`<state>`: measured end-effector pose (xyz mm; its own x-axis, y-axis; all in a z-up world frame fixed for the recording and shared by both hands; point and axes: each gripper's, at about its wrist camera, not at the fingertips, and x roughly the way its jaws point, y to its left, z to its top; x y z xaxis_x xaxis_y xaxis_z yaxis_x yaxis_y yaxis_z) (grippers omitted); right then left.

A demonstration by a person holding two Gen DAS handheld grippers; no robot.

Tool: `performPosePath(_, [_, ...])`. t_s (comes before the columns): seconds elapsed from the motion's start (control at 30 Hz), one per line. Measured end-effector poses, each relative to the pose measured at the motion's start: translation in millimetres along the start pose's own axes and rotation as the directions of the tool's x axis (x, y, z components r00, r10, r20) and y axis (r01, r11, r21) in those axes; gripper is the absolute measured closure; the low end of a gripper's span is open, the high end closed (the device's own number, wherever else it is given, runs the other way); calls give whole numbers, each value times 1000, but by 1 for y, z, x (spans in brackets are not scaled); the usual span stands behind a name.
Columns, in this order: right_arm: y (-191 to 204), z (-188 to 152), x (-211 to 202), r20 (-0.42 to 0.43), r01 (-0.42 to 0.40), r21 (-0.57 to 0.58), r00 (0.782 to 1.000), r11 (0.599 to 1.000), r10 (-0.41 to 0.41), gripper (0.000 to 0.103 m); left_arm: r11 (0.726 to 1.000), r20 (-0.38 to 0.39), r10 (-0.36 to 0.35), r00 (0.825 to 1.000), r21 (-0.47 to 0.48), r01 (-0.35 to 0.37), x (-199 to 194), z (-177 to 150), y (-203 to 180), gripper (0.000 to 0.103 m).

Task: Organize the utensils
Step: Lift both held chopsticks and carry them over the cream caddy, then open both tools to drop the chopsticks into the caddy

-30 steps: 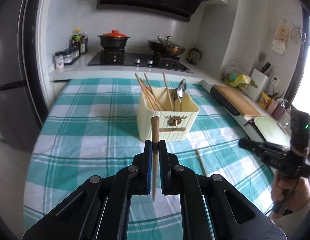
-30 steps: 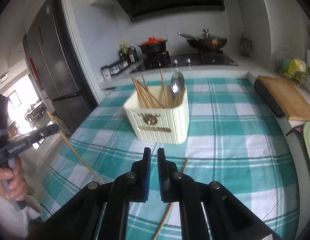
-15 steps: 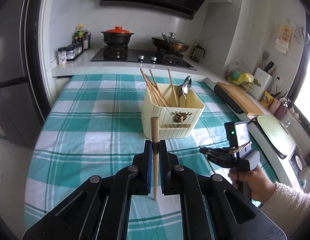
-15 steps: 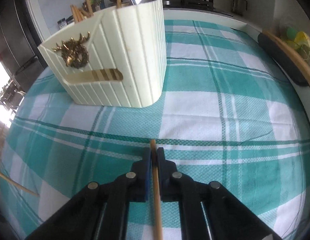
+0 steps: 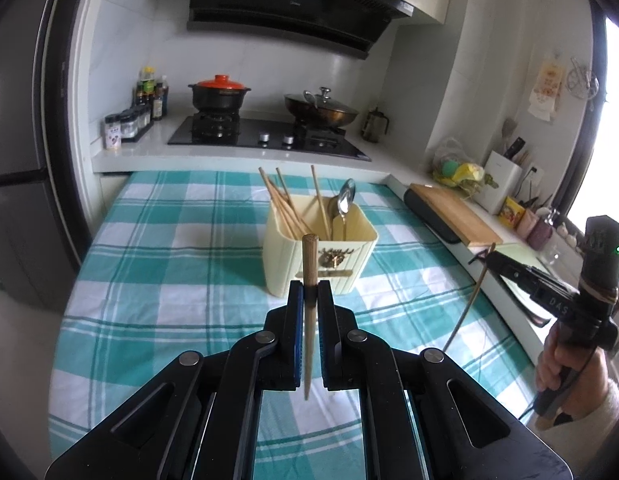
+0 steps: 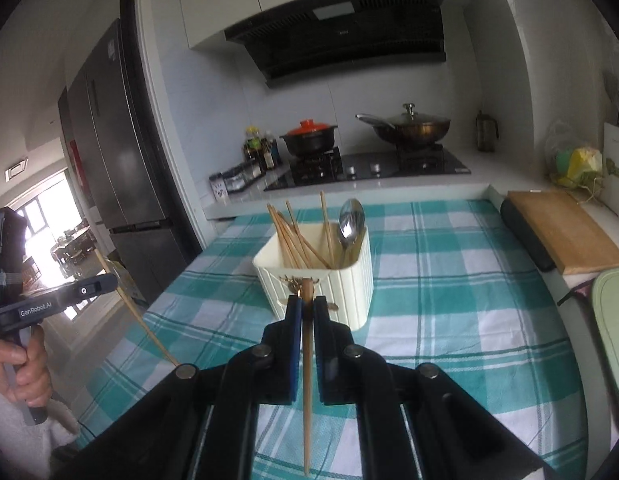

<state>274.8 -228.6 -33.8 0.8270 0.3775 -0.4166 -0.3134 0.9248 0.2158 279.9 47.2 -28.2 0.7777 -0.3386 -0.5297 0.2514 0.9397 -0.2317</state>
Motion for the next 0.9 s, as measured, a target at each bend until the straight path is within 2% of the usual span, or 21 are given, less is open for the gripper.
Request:
performPosePath(0.2, [2,37,11,110,-5,11,994,1000,4,97,999,25,-26,999,-24,27,-4,29,-1,98])
performPosePath(0.43, [13,127,33,229,4,-41,973,999,6,97,999,145,-22,989,-20,25,-6,110,-5,98])
performPosePath(0.6, [19,174,67,280,33,-89,960,996,-7,97,1000,221,12,975,-6,-11,26,159,-12,98])
performPosePath(0.7, [14,181,103,255,41,-96,967,995,-15,97,1000,205,20,979,-2,-20,64,171,-14,98])
performPosePath(0.77, [10,178,126,215,50,-109,976,993,-25,97,1000,165,22,986,-6,-22,93,172,-13,98])
performPosePath(0.9, [-6,155,179,70,20,-88,997,996,-14,97,999,47,23,999,-37,-21,150,158,-5,98])
